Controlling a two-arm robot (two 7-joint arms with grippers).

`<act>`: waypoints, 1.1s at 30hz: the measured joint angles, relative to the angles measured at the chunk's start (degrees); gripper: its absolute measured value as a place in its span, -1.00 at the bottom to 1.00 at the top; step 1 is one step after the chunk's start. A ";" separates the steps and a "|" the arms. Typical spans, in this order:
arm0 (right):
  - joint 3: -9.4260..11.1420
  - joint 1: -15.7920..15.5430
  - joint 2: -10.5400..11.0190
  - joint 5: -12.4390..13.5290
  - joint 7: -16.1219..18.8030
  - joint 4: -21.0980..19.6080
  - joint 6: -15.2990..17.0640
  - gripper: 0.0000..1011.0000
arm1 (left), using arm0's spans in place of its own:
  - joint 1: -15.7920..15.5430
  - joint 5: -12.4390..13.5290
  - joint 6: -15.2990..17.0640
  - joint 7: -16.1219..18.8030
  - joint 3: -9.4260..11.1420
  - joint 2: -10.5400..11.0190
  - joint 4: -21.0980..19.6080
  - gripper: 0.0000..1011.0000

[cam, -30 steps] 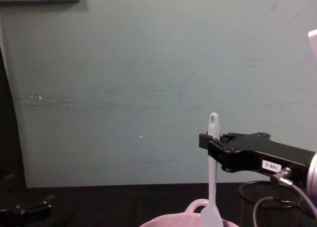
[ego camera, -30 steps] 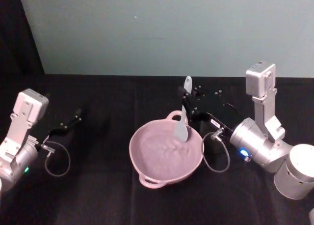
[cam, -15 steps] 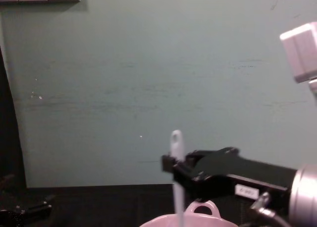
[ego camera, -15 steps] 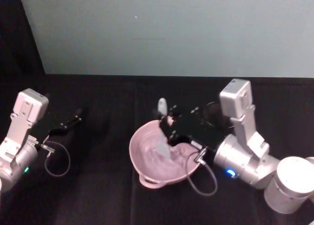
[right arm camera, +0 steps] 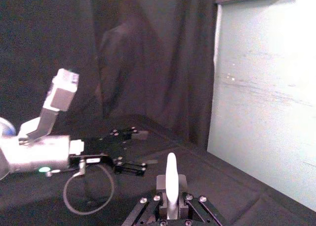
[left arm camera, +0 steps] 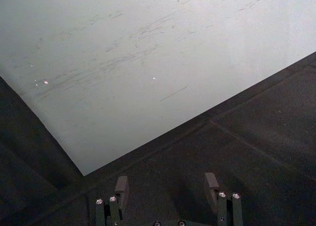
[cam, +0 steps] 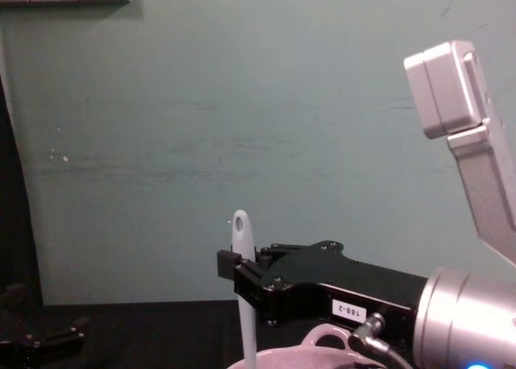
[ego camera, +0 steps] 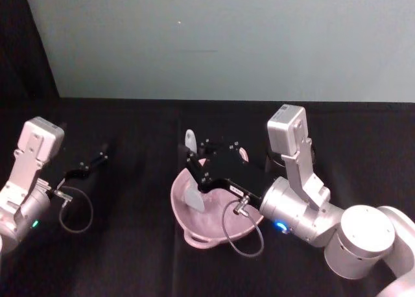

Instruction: Use the one hand to pick up the spoon and stir the clear water in the bowl.

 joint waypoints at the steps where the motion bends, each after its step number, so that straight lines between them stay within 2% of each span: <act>1: 0.07 0.24 -0.27 0.11 -0.06 0.55 -0.10 -0.76 | 0.00 0.00 0.00 0.00 0.00 0.00 0.00 0.99; 7: 1.52 1.91 -1.87 1.53 -1.00 4.62 -1.00 -0.76 | 0.00 0.00 0.00 0.00 0.00 0.00 0.00 0.99; 13: 3.74 2.26 -1.40 1.85 -2.33 5.62 -1.23 -0.76 | 0.00 0.00 0.00 0.00 0.00 0.00 0.00 0.99; 22: 6.20 1.23 1.01 1.65 -3.06 3.50 -0.93 -0.76 | 0.00 0.00 0.00 0.00 0.00 0.00 0.00 0.99; 28: 6.37 0.03 2.25 0.97 -3.02 1.33 -0.42 -0.76 | 0.00 0.00 0.00 0.00 0.00 0.00 0.00 0.99; 33: 5.25 -1.13 2.67 0.35 -2.25 -0.71 0.09 -0.76 | 0.00 0.00 0.00 0.00 0.00 0.00 0.00 0.99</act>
